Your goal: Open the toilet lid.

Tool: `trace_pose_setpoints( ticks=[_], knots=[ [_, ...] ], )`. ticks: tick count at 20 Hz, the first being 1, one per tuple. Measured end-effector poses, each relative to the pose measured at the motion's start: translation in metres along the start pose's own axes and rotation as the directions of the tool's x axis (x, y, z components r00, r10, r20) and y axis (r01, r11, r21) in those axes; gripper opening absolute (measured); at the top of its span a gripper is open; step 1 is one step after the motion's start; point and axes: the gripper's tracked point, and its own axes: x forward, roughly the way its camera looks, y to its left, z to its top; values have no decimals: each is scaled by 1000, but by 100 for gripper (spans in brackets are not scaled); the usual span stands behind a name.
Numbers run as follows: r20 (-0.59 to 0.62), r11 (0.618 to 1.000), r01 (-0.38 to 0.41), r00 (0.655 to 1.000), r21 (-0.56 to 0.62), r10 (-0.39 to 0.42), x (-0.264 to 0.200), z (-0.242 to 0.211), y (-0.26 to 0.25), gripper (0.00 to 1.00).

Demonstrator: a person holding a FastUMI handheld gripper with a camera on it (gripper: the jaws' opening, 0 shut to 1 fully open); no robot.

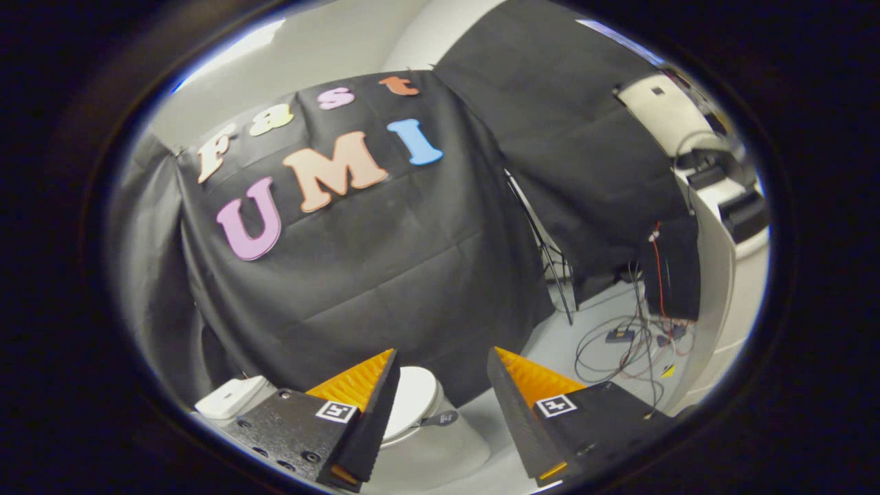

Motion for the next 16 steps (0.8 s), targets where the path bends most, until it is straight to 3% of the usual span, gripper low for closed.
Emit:
trace_pose_setpoints(
  ticks=[9,14,16],
  knots=[
    [-136,951,5,990,309,39,53,-95,-12,79],
    [-182,883,31,981,469,62,85,-146,-14,79],
    [-211,846,65,976,529,57,99,-165,-15,75]
  ],
)
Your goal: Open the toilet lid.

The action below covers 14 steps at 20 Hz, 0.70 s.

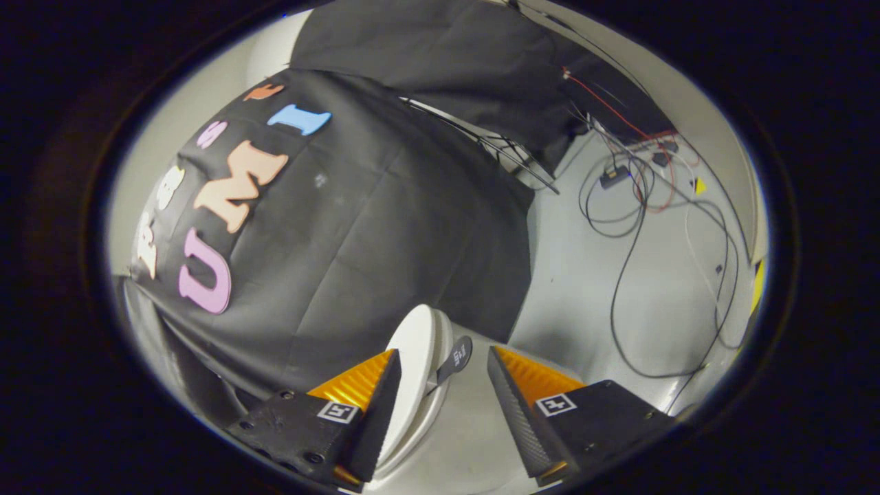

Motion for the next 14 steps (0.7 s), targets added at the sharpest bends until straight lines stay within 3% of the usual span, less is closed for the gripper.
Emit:
trace_pose_setpoints(
  ticks=[8,10,13,14],
  knots=[
    [17,959,-22,1000,283,18,58,5,0,57],
    [-3,952,-25,1000,305,27,67,5,6,44],
    [-77,954,3,997,299,21,70,-3,2,14],
    [-77,951,-1,997,308,26,70,2,2,10]
  ],
)
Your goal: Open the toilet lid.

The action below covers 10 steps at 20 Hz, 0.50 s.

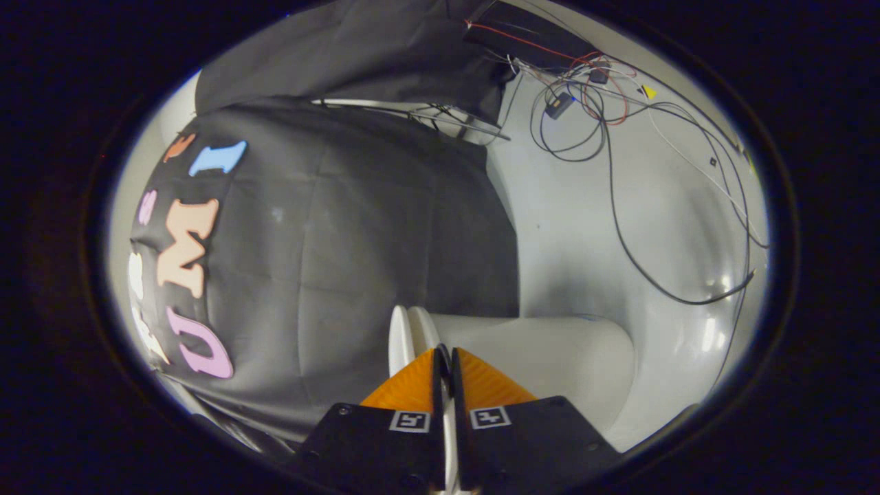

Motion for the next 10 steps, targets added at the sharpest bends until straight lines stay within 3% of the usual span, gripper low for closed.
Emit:
trace_pose_setpoints(
  ticks=[3,10],
  knots=[
    [-36,1000,-10,999,-1,10,-8,-2,8,0],
    [-5,986,-50,999,-162,50,-23,-10,58,0]
  ],
)
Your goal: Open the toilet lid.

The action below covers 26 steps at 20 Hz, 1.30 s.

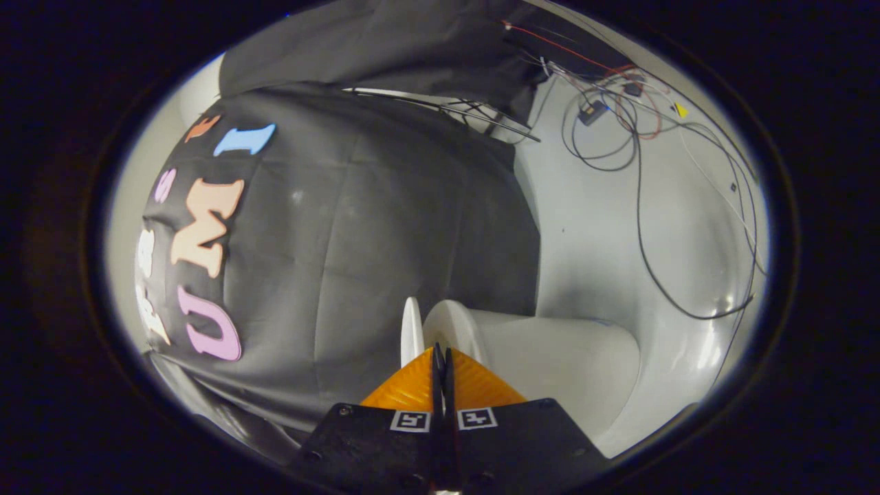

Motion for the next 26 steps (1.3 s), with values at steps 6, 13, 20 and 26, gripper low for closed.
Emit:
trace_pose_setpoints(
  ticks=[6,13,20,26],
  knots=[
    [82,980,-88,991,-181,104,-24,-12,87,0],
    [73,858,-134,978,-496,195,-57,-67,208,0],
    [42,698,-140,971,-703,237,-75,-119,269,0],
    [-16,564,-180,959,-806,282,-86,-165,306,0]
  ],
)
